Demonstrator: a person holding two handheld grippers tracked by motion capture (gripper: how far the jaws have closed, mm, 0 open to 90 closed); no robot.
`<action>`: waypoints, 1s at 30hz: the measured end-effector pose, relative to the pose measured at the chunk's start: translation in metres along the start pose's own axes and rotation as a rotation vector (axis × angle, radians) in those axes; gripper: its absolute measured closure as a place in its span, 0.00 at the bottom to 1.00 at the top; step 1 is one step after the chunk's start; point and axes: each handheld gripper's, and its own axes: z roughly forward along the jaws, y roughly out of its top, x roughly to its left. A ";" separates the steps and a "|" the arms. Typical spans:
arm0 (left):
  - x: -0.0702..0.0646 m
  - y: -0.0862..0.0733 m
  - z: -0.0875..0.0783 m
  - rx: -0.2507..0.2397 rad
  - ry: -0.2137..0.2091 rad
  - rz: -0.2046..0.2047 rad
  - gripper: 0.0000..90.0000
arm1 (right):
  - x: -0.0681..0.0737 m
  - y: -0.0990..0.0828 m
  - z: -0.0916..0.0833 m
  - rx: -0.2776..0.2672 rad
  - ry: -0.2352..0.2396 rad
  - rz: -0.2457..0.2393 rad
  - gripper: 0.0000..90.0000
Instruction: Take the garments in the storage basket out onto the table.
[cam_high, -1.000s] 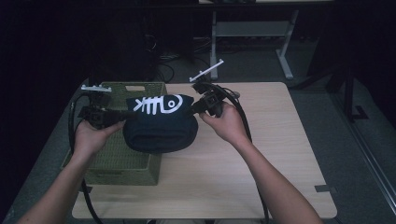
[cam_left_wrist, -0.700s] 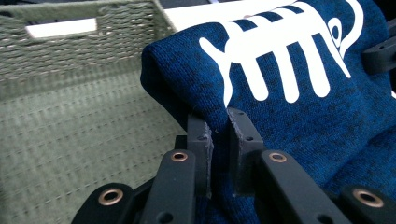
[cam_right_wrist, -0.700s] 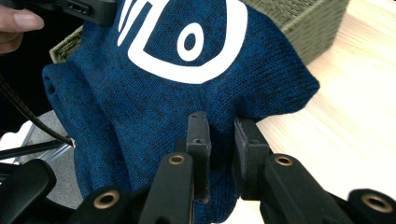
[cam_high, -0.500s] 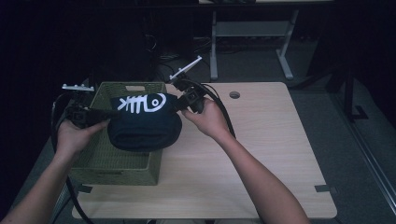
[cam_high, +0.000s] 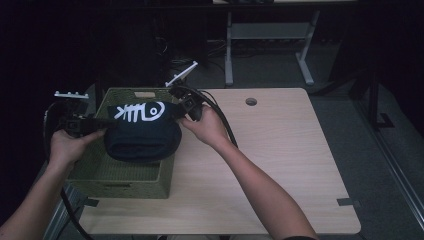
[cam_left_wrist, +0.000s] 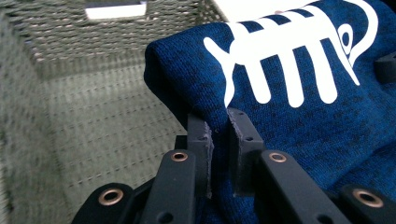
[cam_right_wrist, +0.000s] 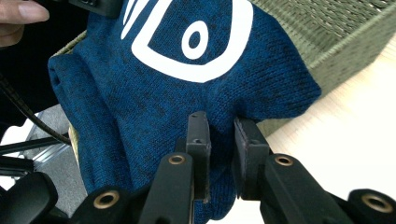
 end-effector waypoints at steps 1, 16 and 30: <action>0.002 0.000 0.000 0.001 0.004 0.000 0.90 | 0.001 0.002 0.003 0.004 0.003 -0.001 0.87; 0.031 -0.011 -0.006 0.016 0.056 -0.026 0.90 | 0.009 0.019 0.039 0.023 0.020 -0.001 0.87; 0.044 -0.020 0.004 0.030 0.086 -0.032 0.90 | 0.004 0.020 0.065 0.040 0.026 0.024 0.86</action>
